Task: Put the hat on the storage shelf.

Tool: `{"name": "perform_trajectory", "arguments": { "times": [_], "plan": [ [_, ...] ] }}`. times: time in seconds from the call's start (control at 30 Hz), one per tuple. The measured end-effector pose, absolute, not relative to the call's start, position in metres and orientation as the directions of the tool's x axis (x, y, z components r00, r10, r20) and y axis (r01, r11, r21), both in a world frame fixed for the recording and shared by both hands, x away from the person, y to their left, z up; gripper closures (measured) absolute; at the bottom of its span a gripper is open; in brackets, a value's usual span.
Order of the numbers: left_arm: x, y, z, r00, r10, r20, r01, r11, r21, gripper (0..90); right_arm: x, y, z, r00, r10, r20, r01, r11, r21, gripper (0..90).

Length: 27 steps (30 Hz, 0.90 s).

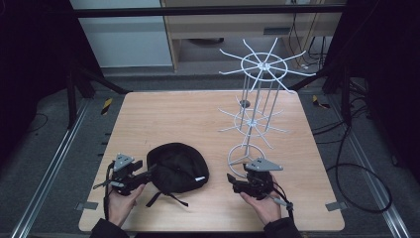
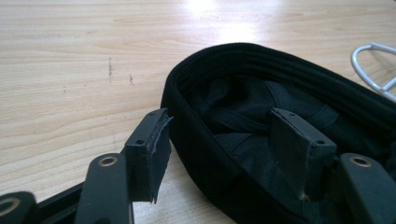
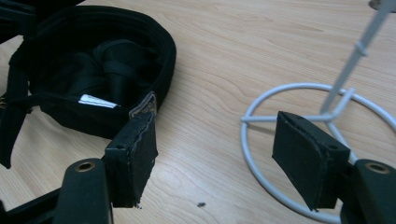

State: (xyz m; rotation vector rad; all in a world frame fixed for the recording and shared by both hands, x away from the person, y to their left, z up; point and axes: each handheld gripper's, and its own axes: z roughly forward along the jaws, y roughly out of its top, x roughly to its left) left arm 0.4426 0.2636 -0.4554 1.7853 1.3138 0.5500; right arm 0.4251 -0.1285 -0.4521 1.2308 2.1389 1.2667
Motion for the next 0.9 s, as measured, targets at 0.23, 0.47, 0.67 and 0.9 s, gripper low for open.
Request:
{"name": "perform_trajectory", "arguments": {
  "times": [0.23,0.47,0.67,0.9],
  "plan": [
    [0.446,0.259,-0.464,0.364,0.926,-0.103,0.592,-0.144,0.793,41.3,0.432,-0.105,-0.453,-0.59,0.799,0.116,0.494,0.244,0.834,35.6],
    [0.45,0.259,-0.471,0.36,0.928,-0.096,0.632,-0.167,0.757,49.9,0.442,-0.079,-0.456,-0.62,0.77,0.149,0.511,0.252,0.822,40.9],
    [0.449,0.26,-0.473,0.349,0.931,-0.105,0.656,-0.163,0.737,58.0,0.45,-0.062,-0.464,-0.632,0.76,0.151,0.524,0.275,0.806,43.0],
    [0.448,0.26,-0.475,0.352,0.932,-0.088,0.667,-0.185,0.722,65.9,0.454,-0.053,-0.472,-0.639,0.754,0.152,0.531,0.289,0.797,45.8]
  ]
}}
